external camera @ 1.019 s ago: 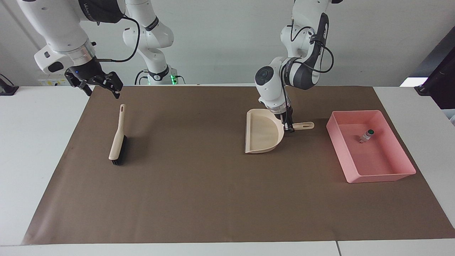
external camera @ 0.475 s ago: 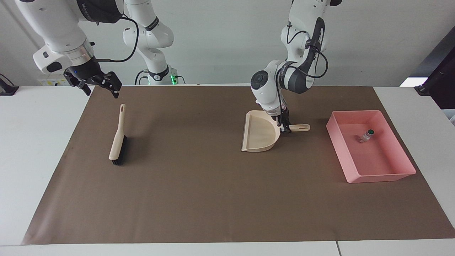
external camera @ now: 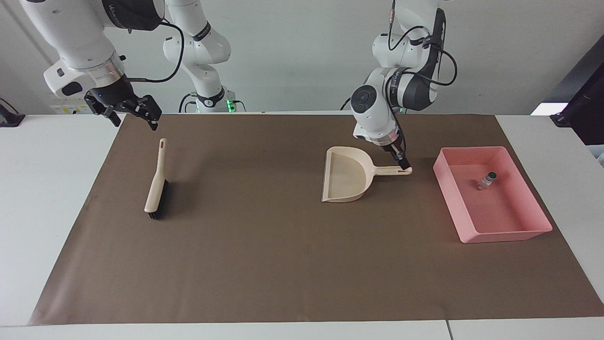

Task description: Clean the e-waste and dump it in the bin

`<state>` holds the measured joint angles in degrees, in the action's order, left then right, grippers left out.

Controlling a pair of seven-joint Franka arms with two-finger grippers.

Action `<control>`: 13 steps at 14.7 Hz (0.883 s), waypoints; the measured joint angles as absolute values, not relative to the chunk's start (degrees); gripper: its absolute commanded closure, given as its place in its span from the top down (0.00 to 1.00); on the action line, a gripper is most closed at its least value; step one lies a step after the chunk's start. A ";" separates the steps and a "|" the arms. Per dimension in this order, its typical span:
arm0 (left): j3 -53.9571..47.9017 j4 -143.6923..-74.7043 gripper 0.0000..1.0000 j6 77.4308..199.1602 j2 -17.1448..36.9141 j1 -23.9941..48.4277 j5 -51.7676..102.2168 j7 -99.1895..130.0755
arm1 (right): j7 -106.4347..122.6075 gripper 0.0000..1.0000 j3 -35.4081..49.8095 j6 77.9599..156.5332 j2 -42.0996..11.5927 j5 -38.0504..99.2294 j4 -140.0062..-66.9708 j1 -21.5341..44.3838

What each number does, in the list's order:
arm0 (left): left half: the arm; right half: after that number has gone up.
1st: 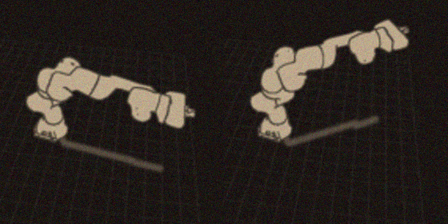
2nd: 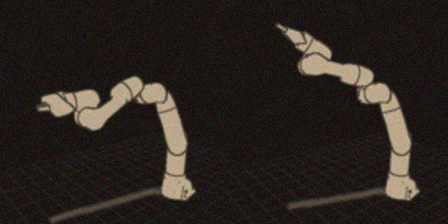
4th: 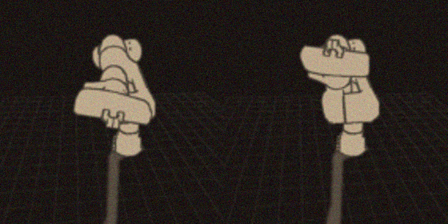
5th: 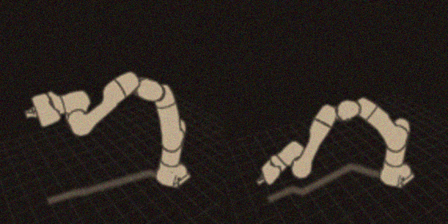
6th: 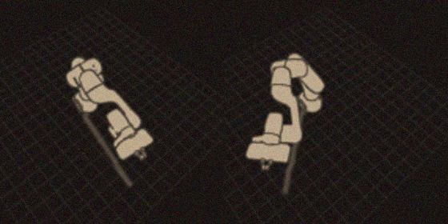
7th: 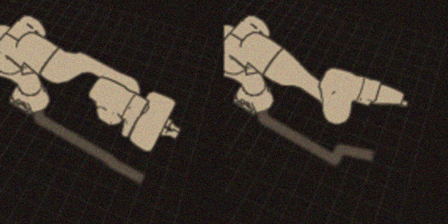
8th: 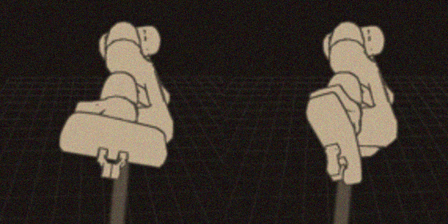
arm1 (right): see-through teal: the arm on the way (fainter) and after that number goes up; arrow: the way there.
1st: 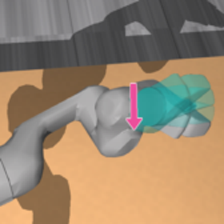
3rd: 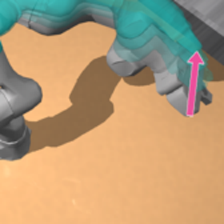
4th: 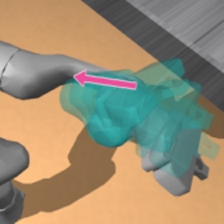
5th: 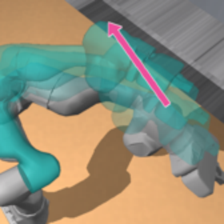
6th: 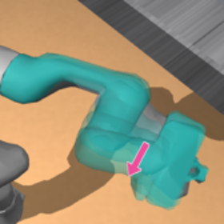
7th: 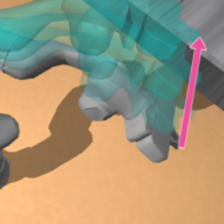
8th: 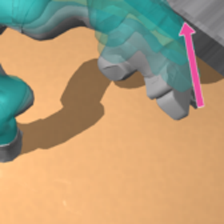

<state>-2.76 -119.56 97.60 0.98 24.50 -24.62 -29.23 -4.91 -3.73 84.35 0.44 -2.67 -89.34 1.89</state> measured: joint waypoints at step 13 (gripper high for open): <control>-2.05 -101.47 0.98 95.34 -3.11 -2.51 -1.30 -0.65 | -4.91 0.99 -3.72 84.35 0.48 -2.67 -89.35 2.59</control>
<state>-2.05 -101.47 95.34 -3.11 -2.51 -1.30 -0.65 -4.91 -3.72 84.35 0.48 -2.67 -89.35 2.59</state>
